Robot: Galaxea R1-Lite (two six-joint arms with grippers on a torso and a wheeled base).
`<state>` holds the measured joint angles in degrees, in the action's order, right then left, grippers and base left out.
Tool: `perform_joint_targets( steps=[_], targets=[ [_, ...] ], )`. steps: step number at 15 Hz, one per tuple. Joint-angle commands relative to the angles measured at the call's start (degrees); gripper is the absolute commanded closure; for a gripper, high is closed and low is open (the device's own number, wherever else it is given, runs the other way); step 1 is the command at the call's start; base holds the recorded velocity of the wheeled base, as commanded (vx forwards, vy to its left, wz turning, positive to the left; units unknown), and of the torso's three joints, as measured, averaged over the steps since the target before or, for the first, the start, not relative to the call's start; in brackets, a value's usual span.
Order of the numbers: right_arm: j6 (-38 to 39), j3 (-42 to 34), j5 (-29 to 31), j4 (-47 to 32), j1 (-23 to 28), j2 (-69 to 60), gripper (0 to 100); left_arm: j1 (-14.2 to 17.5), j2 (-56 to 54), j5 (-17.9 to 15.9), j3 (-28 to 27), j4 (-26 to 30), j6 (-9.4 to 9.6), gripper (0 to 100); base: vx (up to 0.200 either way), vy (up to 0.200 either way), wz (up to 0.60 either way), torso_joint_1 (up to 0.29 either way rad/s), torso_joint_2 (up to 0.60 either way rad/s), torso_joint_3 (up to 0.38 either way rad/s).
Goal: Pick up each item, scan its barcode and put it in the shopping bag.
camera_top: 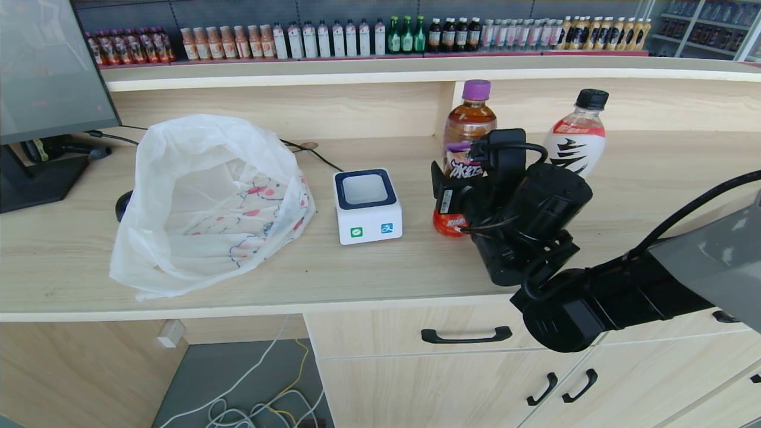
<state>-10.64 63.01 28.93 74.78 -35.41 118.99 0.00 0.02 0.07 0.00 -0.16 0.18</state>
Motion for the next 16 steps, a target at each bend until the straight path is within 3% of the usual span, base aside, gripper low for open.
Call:
perform_joint_targets(
  steps=[1,16],
  targets=[
    [0.1,1.23,0.08,0.02,-0.01,0.01,100,0.0,-0.02,0.01,0.0,-0.02,-0.01,0,0.0,0.0,0.0,0.0,0.0,0.0],
    [1.06,1.06,-0.98,0.11,-0.18,-2.27,100,0.0,-0.02,0.01,0.0,-0.02,-0.01,0,0.0,0.0,0.0,0.0,0.0,0.0]
  ],
)
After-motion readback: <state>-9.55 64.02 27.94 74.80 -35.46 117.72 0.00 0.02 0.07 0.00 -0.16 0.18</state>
